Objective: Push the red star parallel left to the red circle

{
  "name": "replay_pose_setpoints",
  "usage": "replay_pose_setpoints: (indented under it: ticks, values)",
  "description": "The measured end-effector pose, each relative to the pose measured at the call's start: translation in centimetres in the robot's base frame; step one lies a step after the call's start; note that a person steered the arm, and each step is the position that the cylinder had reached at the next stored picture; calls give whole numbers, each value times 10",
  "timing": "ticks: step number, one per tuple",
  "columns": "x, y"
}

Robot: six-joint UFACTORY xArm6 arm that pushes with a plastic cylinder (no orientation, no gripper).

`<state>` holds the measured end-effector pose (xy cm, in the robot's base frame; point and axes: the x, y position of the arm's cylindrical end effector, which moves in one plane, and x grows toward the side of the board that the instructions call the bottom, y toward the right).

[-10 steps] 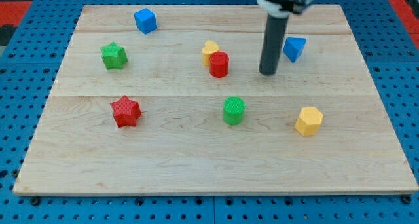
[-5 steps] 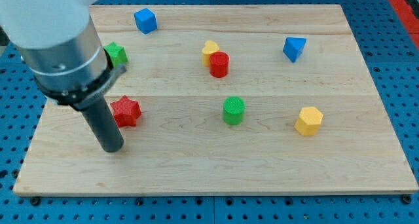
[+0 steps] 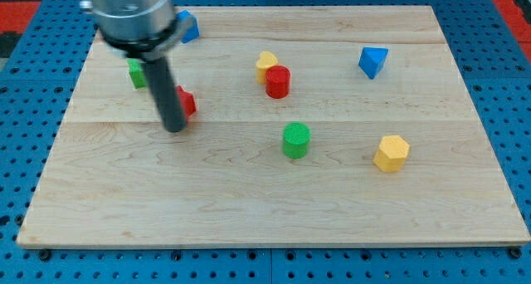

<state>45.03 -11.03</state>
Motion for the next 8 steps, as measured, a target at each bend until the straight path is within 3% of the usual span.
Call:
replay_pose_setpoints:
  ticks: [2, 5, 7, 8]
  values:
    - [-4, -100]
    - [-40, 29]
    - [-55, -16]
    - [-62, 3]
